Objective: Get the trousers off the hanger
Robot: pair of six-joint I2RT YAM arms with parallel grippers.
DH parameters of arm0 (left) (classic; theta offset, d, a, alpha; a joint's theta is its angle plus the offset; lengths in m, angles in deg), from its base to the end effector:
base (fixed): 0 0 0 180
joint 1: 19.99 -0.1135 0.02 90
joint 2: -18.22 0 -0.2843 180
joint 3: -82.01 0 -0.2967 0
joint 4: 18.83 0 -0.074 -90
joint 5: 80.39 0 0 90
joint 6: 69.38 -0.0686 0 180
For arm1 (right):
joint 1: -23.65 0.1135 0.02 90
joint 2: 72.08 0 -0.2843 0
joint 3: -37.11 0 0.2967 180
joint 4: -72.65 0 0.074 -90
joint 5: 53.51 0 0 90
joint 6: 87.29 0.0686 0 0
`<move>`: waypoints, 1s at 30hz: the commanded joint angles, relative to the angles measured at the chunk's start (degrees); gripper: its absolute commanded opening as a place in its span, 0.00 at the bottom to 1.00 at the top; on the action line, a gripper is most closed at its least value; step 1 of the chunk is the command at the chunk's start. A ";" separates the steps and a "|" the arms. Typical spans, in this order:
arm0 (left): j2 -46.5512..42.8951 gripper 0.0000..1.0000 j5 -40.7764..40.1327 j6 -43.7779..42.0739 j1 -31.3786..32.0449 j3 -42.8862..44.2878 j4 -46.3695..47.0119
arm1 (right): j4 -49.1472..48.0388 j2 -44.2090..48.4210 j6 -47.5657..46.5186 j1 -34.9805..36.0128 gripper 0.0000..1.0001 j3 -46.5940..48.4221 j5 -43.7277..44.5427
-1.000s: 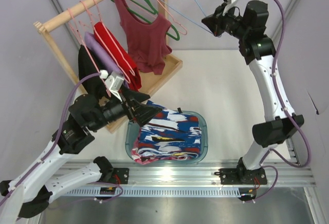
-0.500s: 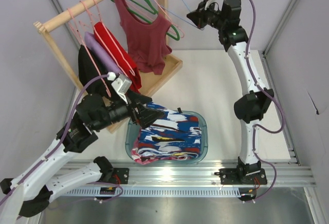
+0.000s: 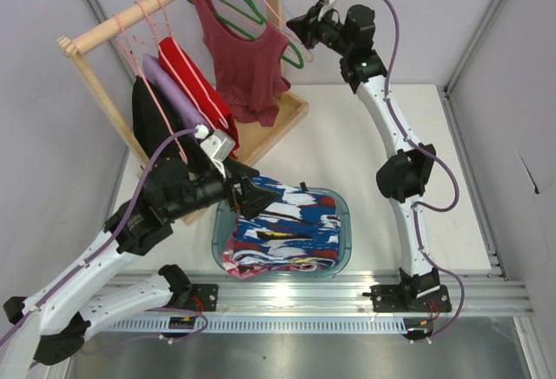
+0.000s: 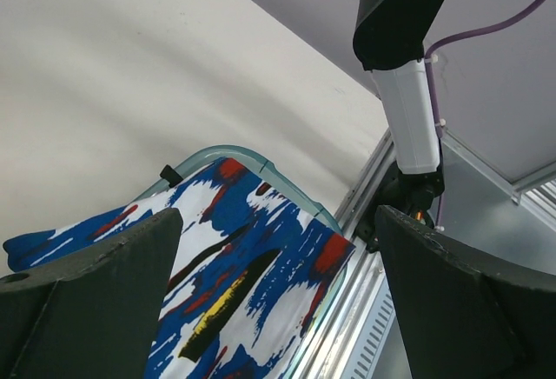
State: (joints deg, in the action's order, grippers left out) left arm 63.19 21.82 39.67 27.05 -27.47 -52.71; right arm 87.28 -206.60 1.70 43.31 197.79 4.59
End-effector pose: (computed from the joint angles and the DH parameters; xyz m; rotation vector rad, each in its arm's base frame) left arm 0.1435 -0.1754 0.4220 0.6029 1.7239 -1.0200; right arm 0.5672 0.2411 0.4734 -0.7076 1.2444 0.6492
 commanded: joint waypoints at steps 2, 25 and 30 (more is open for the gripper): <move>-0.76 1.00 -0.69 -1.82 -0.29 -0.05 -0.10 | -6.22 -2.06 0.49 1.34 0.00 3.57 3.51; -6.56 1.00 -6.05 0.73 -0.29 0.83 -3.52 | 12.94 20.49 -3.20 1.35 0.99 -5.39 7.19; -7.97 0.99 -10.54 1.60 -0.29 2.76 -8.80 | 20.92 30.35 0.22 1.17 0.99 -7.24 7.55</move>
State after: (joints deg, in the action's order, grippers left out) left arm 56.11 14.58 40.17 27.05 -27.58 -58.18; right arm 103.57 -185.48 -0.12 44.42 190.42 11.14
